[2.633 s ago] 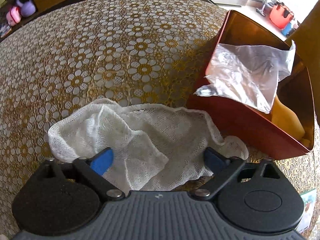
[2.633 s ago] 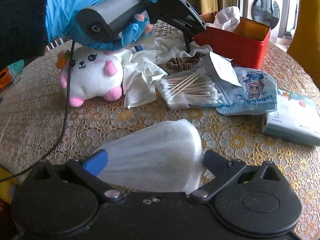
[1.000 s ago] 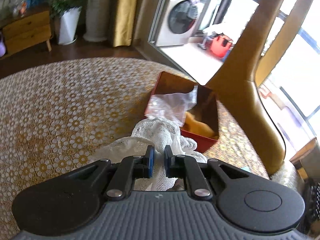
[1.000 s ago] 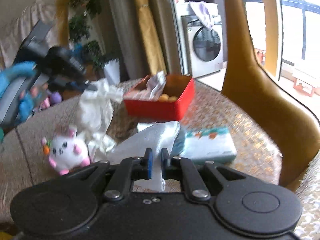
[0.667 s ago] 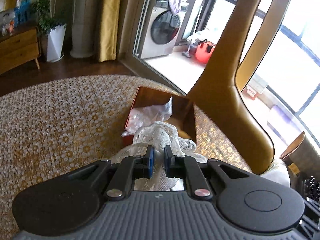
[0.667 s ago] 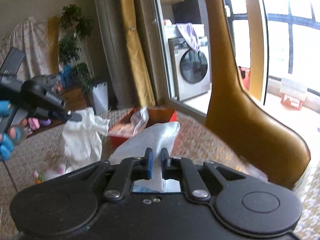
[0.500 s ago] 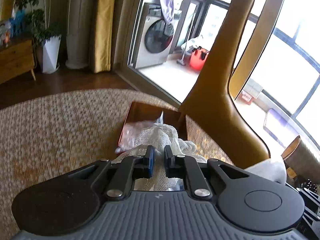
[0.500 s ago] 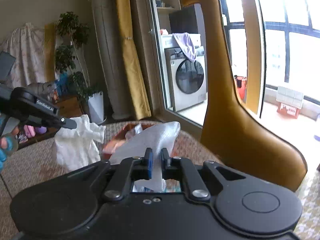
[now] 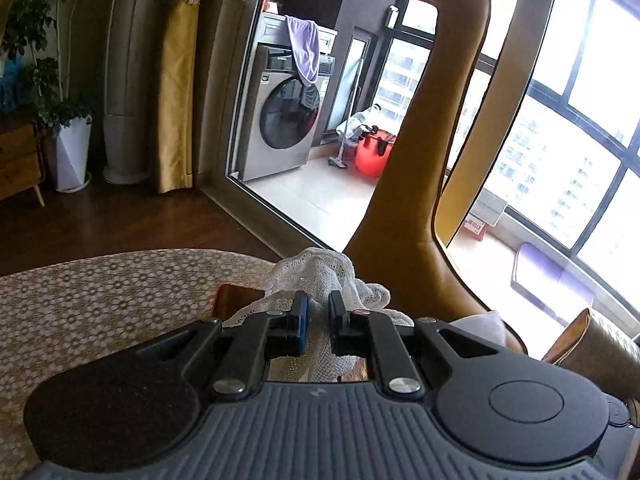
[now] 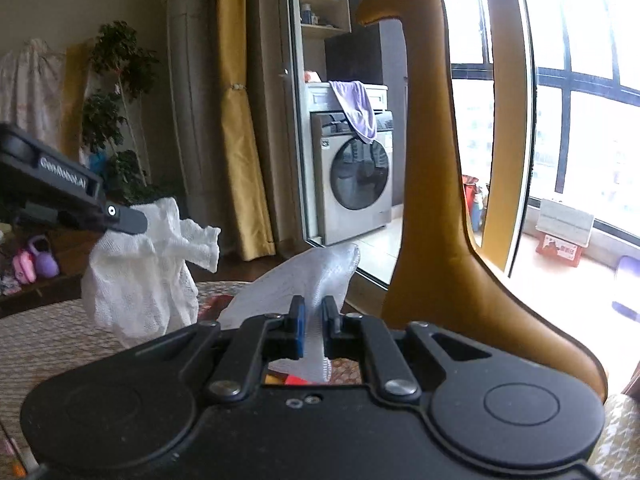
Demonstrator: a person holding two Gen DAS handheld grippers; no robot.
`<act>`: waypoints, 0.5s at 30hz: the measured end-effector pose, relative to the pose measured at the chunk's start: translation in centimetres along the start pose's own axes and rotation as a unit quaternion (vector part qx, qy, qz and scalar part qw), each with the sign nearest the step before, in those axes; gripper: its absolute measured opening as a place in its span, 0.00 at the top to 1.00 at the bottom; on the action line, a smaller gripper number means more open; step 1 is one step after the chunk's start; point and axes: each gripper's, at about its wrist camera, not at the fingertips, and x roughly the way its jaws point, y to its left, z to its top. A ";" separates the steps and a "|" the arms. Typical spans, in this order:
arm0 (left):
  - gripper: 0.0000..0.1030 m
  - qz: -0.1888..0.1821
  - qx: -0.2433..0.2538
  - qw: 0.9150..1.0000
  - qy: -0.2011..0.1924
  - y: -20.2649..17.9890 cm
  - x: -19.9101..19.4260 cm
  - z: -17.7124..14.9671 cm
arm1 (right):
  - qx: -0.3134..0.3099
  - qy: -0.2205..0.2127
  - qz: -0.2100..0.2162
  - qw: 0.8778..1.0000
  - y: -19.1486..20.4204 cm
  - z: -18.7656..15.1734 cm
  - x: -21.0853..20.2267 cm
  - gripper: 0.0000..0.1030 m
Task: Organize soft objects
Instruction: 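Carry the mask with the right tool while the left tool carries the mesh cloth to the red box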
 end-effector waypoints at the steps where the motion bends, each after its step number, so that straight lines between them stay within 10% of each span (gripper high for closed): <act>1: 0.90 -0.002 -0.003 1.000 -0.001 0.2 0.8 0.0 | 0.000 0.003 -0.004 1.000 0.0 -0.1 1.0 0.92; 15: 0.90 0.012 -0.030 0.999 0.023 3.8 10.4 -1.8 | -0.020 0.033 -0.035 0.999 1.5 -1.7 9.8 0.92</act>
